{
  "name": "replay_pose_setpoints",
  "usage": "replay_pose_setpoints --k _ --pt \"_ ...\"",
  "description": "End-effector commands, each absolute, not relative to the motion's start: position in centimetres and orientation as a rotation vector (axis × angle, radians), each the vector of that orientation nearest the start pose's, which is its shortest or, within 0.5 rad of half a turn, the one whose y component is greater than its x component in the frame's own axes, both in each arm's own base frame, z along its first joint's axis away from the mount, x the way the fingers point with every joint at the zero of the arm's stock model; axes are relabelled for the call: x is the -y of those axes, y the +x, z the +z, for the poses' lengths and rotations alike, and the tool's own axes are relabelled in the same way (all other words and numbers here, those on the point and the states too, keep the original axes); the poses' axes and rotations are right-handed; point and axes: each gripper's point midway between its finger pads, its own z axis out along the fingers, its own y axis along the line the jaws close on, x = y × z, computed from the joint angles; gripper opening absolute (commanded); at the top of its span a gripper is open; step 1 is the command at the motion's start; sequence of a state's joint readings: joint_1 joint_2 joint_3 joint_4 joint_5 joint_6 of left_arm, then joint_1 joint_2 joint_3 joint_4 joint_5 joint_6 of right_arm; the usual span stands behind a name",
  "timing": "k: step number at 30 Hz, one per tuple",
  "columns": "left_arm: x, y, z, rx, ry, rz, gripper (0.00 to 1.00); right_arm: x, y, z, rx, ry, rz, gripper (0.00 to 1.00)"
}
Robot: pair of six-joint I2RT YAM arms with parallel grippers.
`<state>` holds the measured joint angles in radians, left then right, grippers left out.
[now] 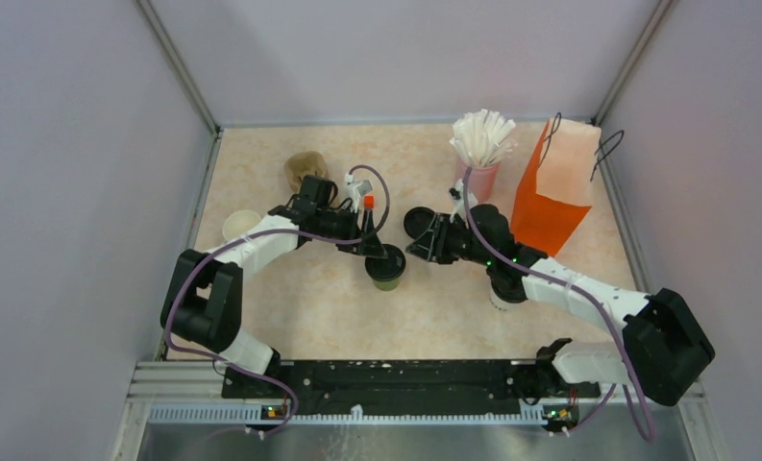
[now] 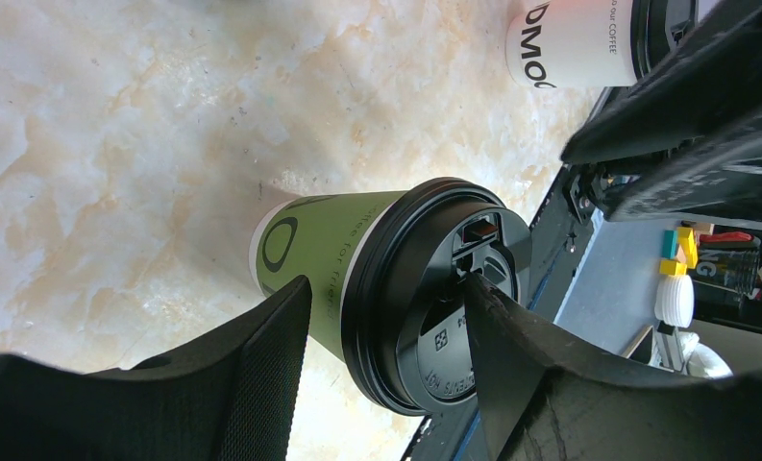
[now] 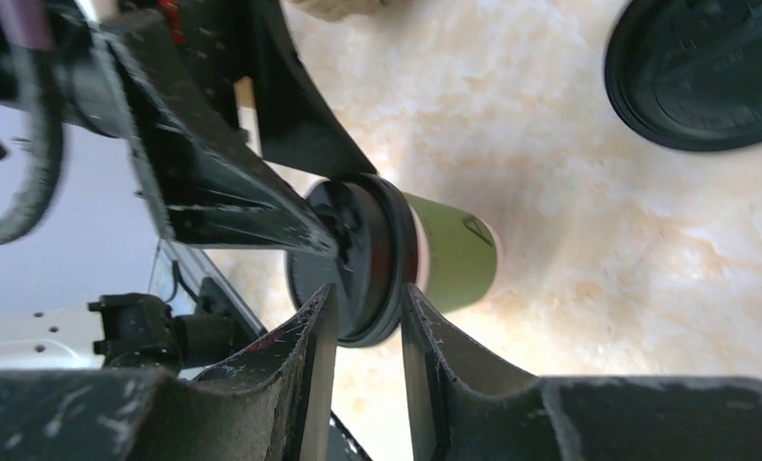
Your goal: Pack the takeout coffee
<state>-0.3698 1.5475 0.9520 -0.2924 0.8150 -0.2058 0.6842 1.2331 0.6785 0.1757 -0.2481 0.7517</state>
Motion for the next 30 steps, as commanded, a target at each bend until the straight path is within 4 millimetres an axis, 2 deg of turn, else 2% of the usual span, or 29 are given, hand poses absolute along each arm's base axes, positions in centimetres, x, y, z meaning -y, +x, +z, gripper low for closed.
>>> replay_pose_setpoints --k 1,11,20,30 --pt "24.5 27.2 11.6 -2.384 0.608 -1.211 0.65 -28.6 25.0 16.1 -2.173 -0.056 1.103 0.30" --pt "24.6 27.2 11.5 -2.387 0.608 -1.214 0.65 -29.5 24.3 14.3 -2.232 -0.050 1.119 0.29" --pt "24.5 27.2 11.3 -2.396 0.604 -1.211 0.65 -30.6 23.8 13.9 -2.234 -0.052 1.152 0.27" --pt "24.5 27.2 11.0 -2.403 0.599 -1.213 0.65 -30.6 23.2 11.3 -2.292 -0.031 1.098 0.25"
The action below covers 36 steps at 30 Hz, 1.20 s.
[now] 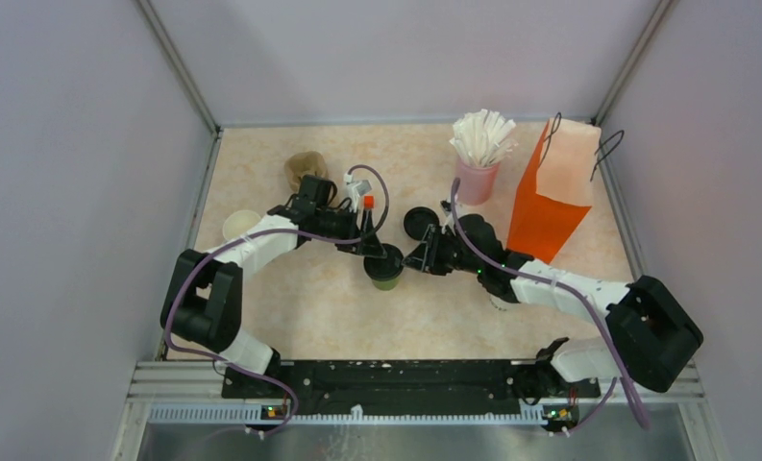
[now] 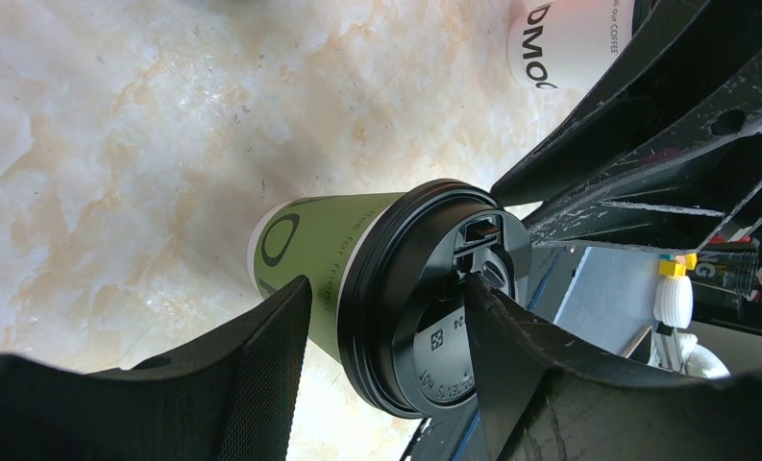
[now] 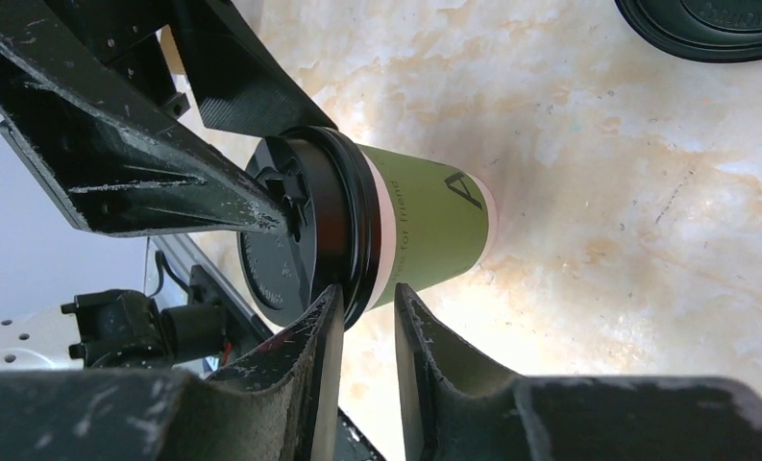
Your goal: Pack the takeout coffee
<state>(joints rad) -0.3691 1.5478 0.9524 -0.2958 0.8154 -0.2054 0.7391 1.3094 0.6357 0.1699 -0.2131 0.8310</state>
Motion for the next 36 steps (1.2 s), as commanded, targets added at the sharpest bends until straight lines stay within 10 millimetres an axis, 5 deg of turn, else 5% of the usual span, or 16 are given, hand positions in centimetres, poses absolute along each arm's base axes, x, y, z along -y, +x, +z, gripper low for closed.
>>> replay_pose_setpoints --k 1,23,30,36 --pt "24.5 27.1 11.0 -2.406 0.600 -1.213 0.65 -30.6 23.1 11.0 -2.298 -0.032 1.093 0.25" --pt "24.1 26.8 9.7 -2.457 0.590 -1.184 0.63 -24.7 19.6 -0.7 -2.522 0.093 0.768 0.21" --pt "24.1 26.8 9.4 -2.468 0.590 -1.175 0.63 -23.6 19.0 -1.9 -2.530 0.126 0.728 0.20" --pt "24.3 26.6 9.8 -2.461 0.590 -1.186 0.63 -26.5 21.3 2.5 -2.474 0.013 0.734 0.20"
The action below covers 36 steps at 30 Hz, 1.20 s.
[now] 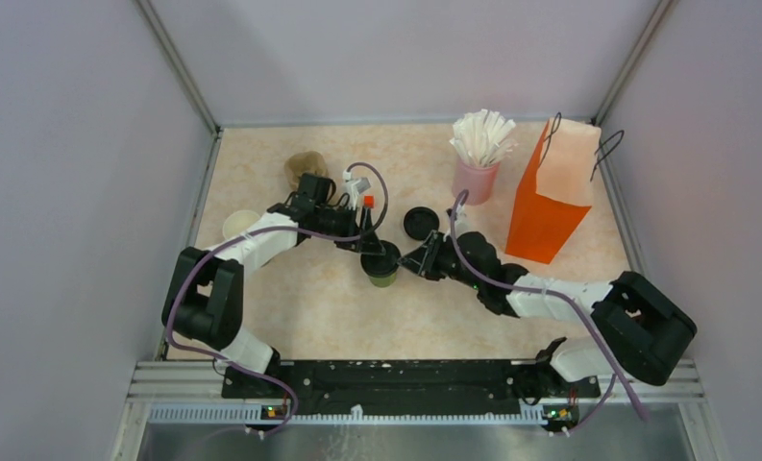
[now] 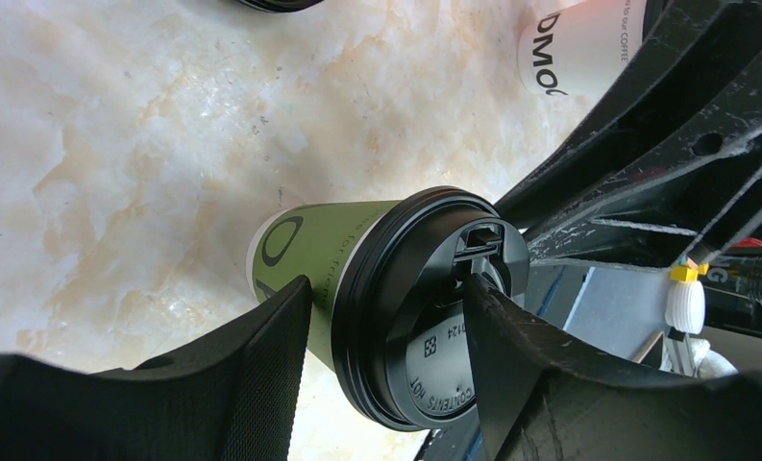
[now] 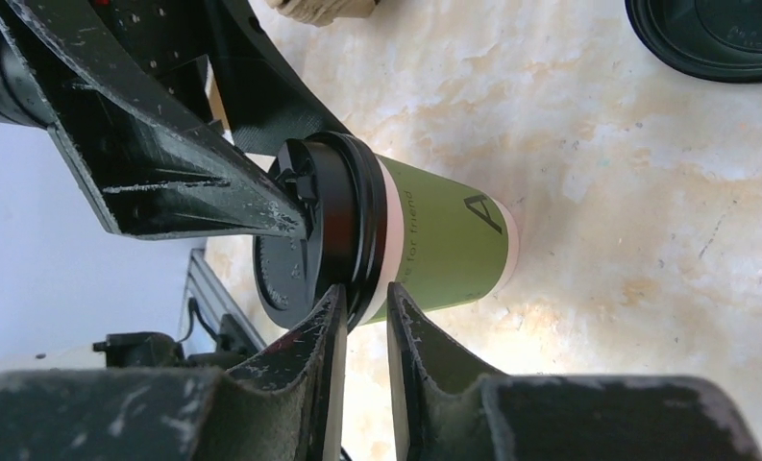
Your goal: Pack the takeout coffee
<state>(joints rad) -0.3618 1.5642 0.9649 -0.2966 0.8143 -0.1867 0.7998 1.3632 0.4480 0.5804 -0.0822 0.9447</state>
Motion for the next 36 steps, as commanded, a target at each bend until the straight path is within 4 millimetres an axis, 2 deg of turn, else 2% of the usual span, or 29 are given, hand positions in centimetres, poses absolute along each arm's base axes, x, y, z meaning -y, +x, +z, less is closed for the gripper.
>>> replay_pose_setpoints --k 1,4,10,13,17,20,24,32,34,36 --pt "24.3 26.6 9.9 -2.458 0.590 -1.191 0.63 -26.8 21.7 3.2 -2.478 -0.005 0.699 0.19" --pt "24.5 26.4 10.0 -2.453 0.588 -1.215 0.63 -27.8 23.0 5.3 -2.469 -0.037 0.636 0.17" --pt "24.6 26.1 9.9 -2.456 0.586 -1.230 0.63 -28.2 24.0 7.1 -2.478 -0.083 0.444 0.16" --pt "24.6 26.1 9.5 -2.464 0.590 -1.231 0.63 -27.9 23.8 6.7 -2.501 -0.096 0.375 0.16" --pt "24.5 26.1 9.2 -2.477 0.590 -1.216 0.62 -26.5 22.8 4.4 -2.542 -0.084 0.289 0.16" --pt "24.2 26.1 8.8 -2.497 0.588 -1.200 0.62 -25.6 21.8 2.5 -2.567 -0.037 0.291 0.16" --pt "24.1 25.9 8.2 -2.523 0.581 -1.192 0.62 -25.0 21.4 1.4 -2.562 -0.004 0.285 0.15" --pt "23.8 25.8 7.6 -2.544 0.568 -1.167 0.62 -24.7 21.4 0.6 -2.537 0.064 0.305 0.13" --pt "23.7 25.9 7.6 -2.545 0.567 -1.165 0.61 -24.9 21.6 1.1 -2.514 0.082 0.343 0.13" --pt "23.9 25.9 7.9 -2.536 0.568 -1.176 0.61 -25.8 22.0 2.6 -2.470 0.074 0.413 0.13"
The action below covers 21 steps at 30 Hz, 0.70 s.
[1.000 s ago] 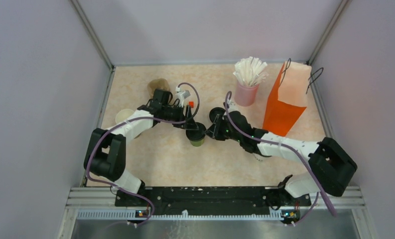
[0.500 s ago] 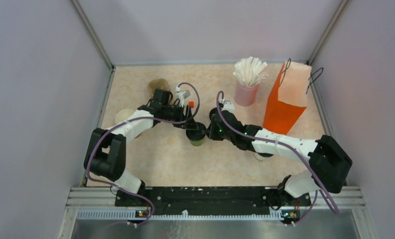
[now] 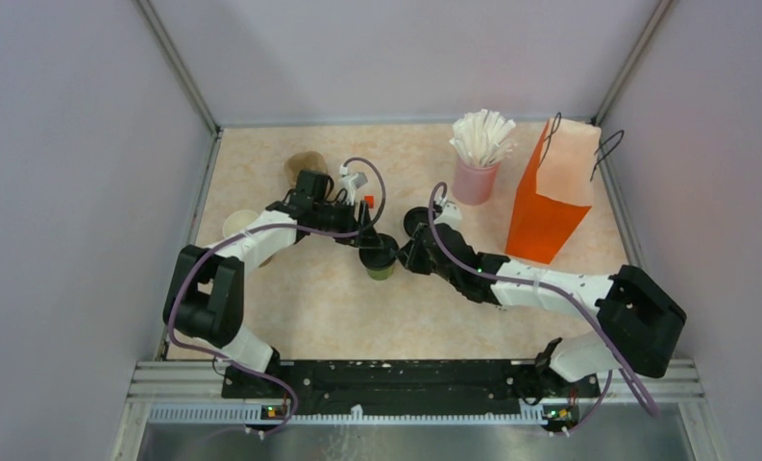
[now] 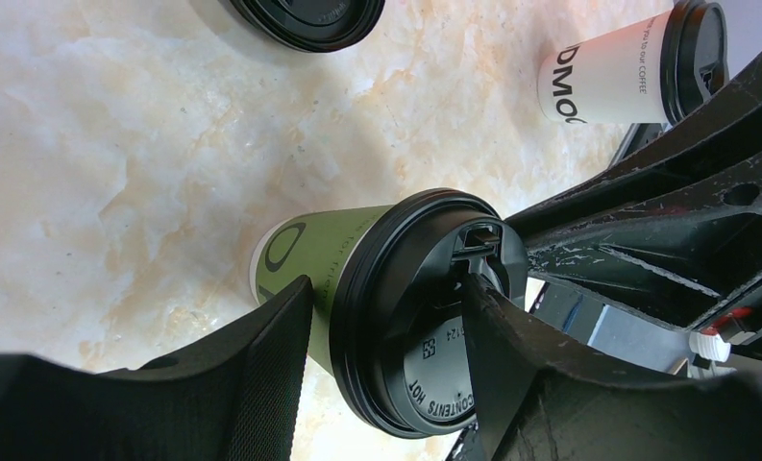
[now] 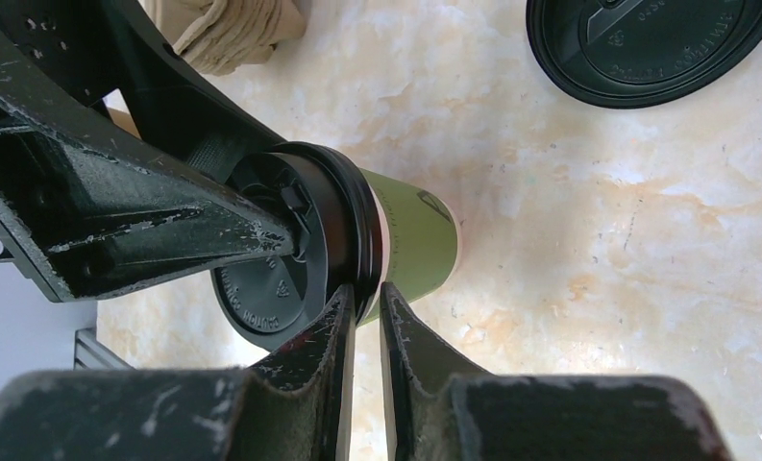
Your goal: Pack the takeout coffee
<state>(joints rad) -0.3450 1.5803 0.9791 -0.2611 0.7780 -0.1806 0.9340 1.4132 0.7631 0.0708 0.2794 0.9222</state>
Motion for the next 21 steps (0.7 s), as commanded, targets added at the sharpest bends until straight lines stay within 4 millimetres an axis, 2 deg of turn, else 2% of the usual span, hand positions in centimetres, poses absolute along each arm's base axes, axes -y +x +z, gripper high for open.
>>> replay_pose_setpoints --k 1,2,6,8,10,12,14,18,21 --pt "24.1 26.0 8.3 -2.517 0.574 -1.192 0.61 -26.6 22.3 3.9 -2.444 0.058 0.459 0.15" --pt "24.4 26.1 8.7 -2.495 0.580 -1.211 0.61 -27.3 22.6 5.5 -2.416 0.043 0.510 0.17" --pt "25.6 26.3 11.1 -2.381 0.634 -1.316 0.61 -29.4 23.8 14.9 -2.219 -0.018 0.709 0.27" --pt "26.2 26.1 11.9 -2.351 0.666 -1.388 0.61 -29.2 24.2 19.0 -2.134 -0.026 0.740 0.32" --pt "26.5 25.9 12.0 -2.346 0.676 -1.437 0.62 -28.6 24.5 21.7 -2.076 -0.035 0.738 0.35" --pt "26.7 25.6 11.9 -2.346 0.683 -1.477 0.62 -27.7 24.5 22.8 -2.055 -0.038 0.719 0.38" --pt "27.0 25.3 12.0 -2.334 0.691 -1.525 0.61 -27.0 24.3 22.8 -2.050 -0.042 0.705 0.39" --pt "28.4 23.8 12.4 -2.290 0.750 -1.653 0.61 -25.9 23.4 21.9 -2.056 -0.040 0.714 0.38" --pt "29.7 23.1 12.7 -2.266 0.804 -1.717 0.65 -25.5 22.4 20.6 -2.078 -0.067 0.732 0.36"
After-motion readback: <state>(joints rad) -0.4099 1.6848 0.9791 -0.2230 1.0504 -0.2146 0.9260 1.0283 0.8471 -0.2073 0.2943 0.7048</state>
